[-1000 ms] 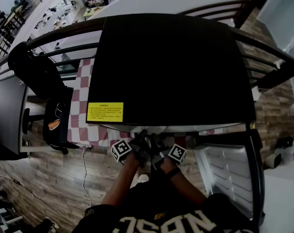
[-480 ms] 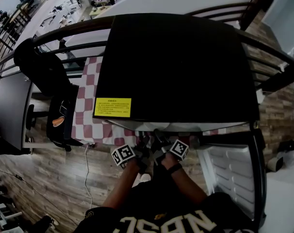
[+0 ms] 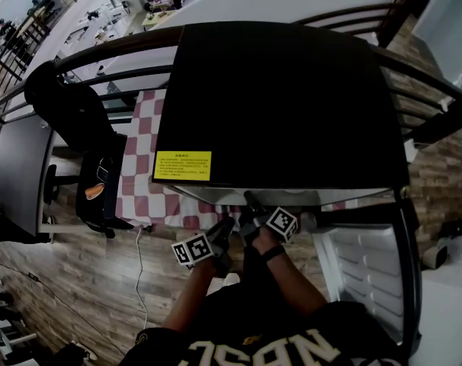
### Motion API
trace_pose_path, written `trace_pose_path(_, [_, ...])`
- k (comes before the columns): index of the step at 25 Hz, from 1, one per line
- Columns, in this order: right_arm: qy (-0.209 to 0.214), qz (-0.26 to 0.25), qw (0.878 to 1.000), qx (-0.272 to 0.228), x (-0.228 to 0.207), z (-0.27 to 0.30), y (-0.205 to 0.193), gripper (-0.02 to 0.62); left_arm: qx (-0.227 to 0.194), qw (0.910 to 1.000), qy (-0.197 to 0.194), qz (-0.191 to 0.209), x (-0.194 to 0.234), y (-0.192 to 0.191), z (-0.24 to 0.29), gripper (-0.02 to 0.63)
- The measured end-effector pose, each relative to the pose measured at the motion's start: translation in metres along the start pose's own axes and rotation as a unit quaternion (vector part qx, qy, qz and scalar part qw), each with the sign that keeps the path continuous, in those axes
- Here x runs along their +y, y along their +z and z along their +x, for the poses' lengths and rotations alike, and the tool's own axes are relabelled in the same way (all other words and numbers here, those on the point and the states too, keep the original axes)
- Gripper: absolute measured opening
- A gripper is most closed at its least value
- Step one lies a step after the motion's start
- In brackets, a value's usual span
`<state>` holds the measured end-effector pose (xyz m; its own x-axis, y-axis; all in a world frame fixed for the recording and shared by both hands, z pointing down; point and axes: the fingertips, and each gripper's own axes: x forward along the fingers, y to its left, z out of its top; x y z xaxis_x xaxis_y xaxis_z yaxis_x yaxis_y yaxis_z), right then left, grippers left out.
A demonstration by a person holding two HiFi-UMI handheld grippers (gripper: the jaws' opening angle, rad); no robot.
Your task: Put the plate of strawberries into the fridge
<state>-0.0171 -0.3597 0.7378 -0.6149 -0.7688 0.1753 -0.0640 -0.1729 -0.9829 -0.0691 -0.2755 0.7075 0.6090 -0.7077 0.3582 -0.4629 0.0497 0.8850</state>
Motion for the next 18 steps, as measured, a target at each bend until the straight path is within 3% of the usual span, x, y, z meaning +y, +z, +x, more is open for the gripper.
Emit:
trace_pose_path(5, [-0.036, -0.027, 0.999, 0.007, -0.004, 0.006, 0.002, 0.035, -0.011, 0.9996, -0.001, -0.025, 0.005, 0.001, -0.012, 0.057])
trace_pose_path(8, [-0.086, -0.094, 0.991, 0.042, -0.009, 0.005, -0.003, 0.038, -0.015, 0.9993, -0.003, -0.035, 0.006, -0.003, -0.023, 0.057])
trace_pose_path(9, [-0.105, -0.124, 0.985, 0.056, -0.01, 0.004, -0.005, 0.047, -0.014, 0.9993, -0.004, -0.035, 0.006, -0.006, -0.026, 0.057])
trace_pose_path(11, [-0.135, -0.189, 0.969, 0.085, -0.007, 0.003, -0.009, 0.133, -0.012, 0.9993, -0.008, -0.035, 0.004, -0.011, -0.032, 0.057])
trace_pose_path(14, [-0.175, -0.279, 0.936, 0.124, -0.007, -0.007, -0.017, 0.229, -0.014, 0.999, -0.013, -0.041, 0.002, -0.018, -0.043, 0.057])
trace_pose_path(18, [-0.192, -0.352, 0.906, 0.137, -0.012, -0.037, -0.03, 0.239, -0.009, 0.9997, -0.023, -0.006, -0.006, -0.027, -0.06, 0.057])
